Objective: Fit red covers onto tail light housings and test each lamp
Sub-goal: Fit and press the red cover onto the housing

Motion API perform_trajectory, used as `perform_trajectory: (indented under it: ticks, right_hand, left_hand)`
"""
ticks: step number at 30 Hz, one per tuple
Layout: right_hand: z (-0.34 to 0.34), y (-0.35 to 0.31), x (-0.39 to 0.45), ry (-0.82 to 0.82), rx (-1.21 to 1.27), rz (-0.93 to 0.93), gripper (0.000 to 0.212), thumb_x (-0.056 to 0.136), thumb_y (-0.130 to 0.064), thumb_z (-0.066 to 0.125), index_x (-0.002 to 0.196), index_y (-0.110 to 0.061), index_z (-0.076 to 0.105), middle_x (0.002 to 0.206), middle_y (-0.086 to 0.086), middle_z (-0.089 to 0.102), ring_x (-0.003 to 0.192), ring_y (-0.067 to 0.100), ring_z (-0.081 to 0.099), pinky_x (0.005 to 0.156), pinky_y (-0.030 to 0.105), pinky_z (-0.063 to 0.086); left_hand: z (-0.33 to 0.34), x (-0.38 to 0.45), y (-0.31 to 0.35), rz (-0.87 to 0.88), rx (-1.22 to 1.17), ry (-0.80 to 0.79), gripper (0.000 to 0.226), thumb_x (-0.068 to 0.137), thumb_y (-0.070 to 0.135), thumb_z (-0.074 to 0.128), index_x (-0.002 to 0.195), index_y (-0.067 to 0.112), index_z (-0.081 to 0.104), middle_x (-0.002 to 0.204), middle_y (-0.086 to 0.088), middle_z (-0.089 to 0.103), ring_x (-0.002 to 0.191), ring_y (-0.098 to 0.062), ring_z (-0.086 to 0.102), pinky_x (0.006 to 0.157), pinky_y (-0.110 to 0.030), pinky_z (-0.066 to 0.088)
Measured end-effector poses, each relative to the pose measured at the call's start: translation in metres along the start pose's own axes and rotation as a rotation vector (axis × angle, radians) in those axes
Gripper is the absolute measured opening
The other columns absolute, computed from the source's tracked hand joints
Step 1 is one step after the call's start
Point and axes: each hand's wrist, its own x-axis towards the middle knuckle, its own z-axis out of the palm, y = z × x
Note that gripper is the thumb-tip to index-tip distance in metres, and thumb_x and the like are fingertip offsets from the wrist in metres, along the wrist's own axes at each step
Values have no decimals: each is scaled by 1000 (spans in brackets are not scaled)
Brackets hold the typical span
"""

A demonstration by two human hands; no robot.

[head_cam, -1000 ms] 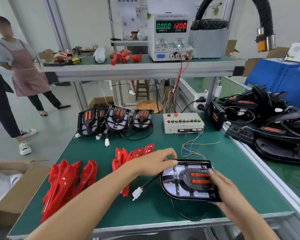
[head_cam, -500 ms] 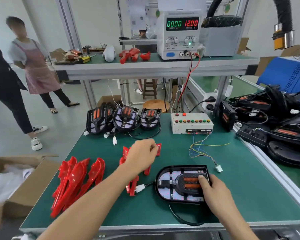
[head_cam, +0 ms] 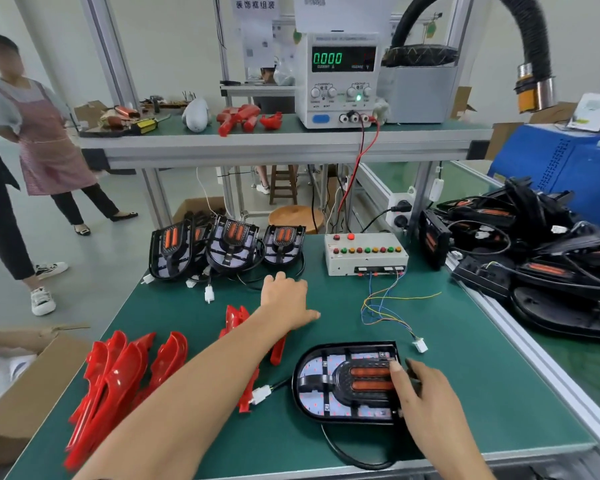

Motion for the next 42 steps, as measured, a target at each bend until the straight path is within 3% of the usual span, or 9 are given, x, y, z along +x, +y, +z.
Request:
perform_trajectory:
  ticks: [5,13,16,19,22,25,31,36,42]
  right_hand:
    - [-2,5,-4,69,21,7,52,100,-46,52,136,-9,60,132,9,58,125,25,53,108,38,40]
    - [-13,-10,6,266,167,-200,36,99,-40,55,124,-19,69,114,-10,64,108,10,59,100,38,46]
    - [-16,-30,15,193,179,-338,30,99,-40,56,123,-29,68,112,-22,65,105,-6,56,92,23,44]
    - [-18,-49,27,79,156,-461,28,98,-40,58,125,-36,65,110,-26,66,104,-8,56,79,5,37]
    - [-20,-57,36,-29,100,-495,26,96,-43,64,121,-36,70,102,-26,69,98,-11,59,75,5,39]
    - [-21,-54,39,-121,33,-506,14,92,-45,68,102,-37,75,89,-24,72,88,-5,64,76,19,48]
    - [-26,-40,47,-176,-113,-591,4,91,-38,73,91,-34,73,83,-20,69,83,-1,61,73,23,45]
    - [-36,-24,61,-119,-422,-750,14,97,-36,65,102,-25,71,97,-13,62,101,10,56,88,30,47]
    - [-32,-22,63,-97,-492,-854,17,96,-38,66,103,-25,75,101,-12,59,103,11,51,82,22,43]
  left_hand:
    - [7,4,3,-59,-148,-1,37,92,44,60,116,16,63,120,-11,68,119,-32,54,91,-40,42]
    - [-47,-36,-14,-100,-1318,518,12,93,29,71,103,27,65,87,9,72,83,-9,68,75,-26,56]
    - [-59,-64,-11,19,-1671,583,12,96,15,70,105,21,66,89,6,76,82,-8,72,71,-16,55]
    - [-54,-88,1,72,-1863,595,15,98,10,66,112,15,65,103,-3,77,94,-17,74,82,-25,59]
    - [-37,-108,16,44,-1970,602,19,100,7,63,118,10,61,112,-6,76,100,-20,71,94,-34,57]
    - [-22,-125,26,6,-2095,600,21,96,13,66,116,11,61,117,-8,74,96,-19,69,96,-37,55]
    - [0,-144,24,-10,-1993,510,24,92,15,67,115,9,65,118,-6,75,105,-21,69,99,-30,54]
    - [15,-146,12,-214,-1545,414,8,101,28,63,101,30,71,101,31,71,102,7,65,80,1,42]
    - [22,-140,21,-136,-1116,235,15,99,28,62,111,24,70,111,15,68,108,-2,60,97,-17,40]
